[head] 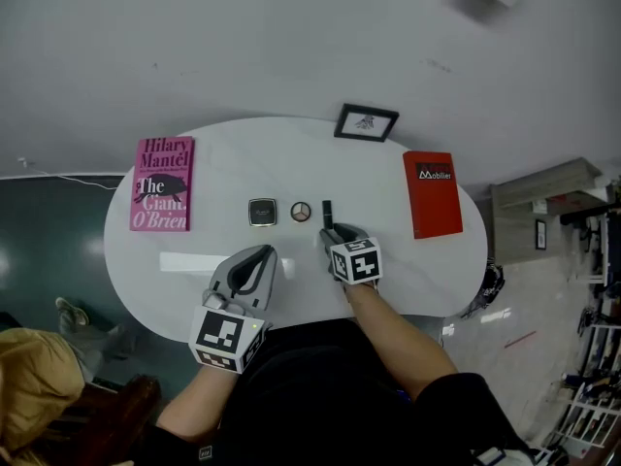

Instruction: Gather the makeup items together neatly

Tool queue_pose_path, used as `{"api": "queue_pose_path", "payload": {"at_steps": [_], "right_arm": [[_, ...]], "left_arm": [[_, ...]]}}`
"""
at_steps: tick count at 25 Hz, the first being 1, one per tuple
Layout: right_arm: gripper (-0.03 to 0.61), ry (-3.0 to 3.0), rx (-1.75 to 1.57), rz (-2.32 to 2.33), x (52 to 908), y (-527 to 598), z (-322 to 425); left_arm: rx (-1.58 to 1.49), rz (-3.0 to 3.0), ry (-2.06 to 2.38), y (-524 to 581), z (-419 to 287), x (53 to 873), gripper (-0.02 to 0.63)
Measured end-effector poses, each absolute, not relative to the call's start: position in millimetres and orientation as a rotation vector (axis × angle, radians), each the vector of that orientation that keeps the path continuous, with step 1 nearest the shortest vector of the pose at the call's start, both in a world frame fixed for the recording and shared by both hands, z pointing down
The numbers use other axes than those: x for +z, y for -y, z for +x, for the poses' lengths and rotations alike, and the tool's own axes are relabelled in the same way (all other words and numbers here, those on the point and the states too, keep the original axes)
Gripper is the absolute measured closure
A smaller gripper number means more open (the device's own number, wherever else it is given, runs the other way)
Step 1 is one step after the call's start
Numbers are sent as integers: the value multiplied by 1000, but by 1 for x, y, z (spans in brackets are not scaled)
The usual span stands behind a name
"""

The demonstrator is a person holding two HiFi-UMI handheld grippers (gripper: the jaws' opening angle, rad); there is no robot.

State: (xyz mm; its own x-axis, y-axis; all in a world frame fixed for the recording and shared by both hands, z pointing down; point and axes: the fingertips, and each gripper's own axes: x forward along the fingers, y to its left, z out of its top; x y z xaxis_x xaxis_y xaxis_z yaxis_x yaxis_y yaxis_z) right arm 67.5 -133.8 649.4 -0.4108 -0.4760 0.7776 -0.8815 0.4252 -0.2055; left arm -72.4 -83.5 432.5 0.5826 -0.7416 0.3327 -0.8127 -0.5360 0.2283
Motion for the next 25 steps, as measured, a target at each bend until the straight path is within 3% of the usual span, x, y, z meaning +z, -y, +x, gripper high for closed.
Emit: {"api": "queue_pose_path", "payload": {"at_steps": [9, 25], "right_arm": [[440, 2191, 808, 1151, 617, 125, 84], [512, 2771, 343, 1227, 370, 48, 167]], "left_arm": [[315, 2478, 1293, 60, -47, 422, 591], [261, 2459, 1581, -5, -23, 343, 591]]}}
